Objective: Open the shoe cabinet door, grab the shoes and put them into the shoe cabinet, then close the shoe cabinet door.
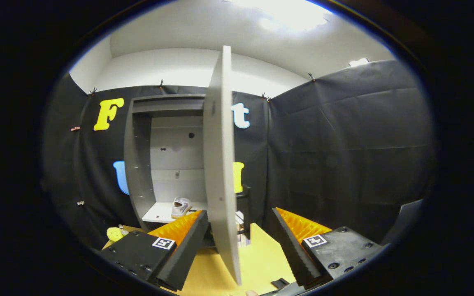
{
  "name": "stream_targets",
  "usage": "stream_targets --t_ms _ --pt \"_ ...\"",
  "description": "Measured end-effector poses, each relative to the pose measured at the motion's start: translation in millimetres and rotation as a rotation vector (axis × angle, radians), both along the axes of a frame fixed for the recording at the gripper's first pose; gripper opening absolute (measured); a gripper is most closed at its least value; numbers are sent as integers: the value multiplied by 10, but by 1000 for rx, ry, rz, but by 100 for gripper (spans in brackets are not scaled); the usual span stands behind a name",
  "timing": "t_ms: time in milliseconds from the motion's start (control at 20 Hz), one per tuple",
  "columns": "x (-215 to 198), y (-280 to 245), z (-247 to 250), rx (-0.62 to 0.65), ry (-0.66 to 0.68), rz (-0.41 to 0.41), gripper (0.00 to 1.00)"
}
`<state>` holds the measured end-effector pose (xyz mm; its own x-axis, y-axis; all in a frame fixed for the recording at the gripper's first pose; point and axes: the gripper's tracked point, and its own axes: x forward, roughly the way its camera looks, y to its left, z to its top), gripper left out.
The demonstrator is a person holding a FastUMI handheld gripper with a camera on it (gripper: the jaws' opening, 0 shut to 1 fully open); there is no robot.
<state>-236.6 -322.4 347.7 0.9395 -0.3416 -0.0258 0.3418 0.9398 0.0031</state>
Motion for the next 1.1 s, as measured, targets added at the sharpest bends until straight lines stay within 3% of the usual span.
stream_targets --t_ms 450,600,850,1100 --pt "477 -525 -292 94 43 209 98" --pt "538 -440 -368 99 57 287 98" --pt "594 -308 -383 101 41 327 98" --pt "775 289 -426 90 43 385 98"
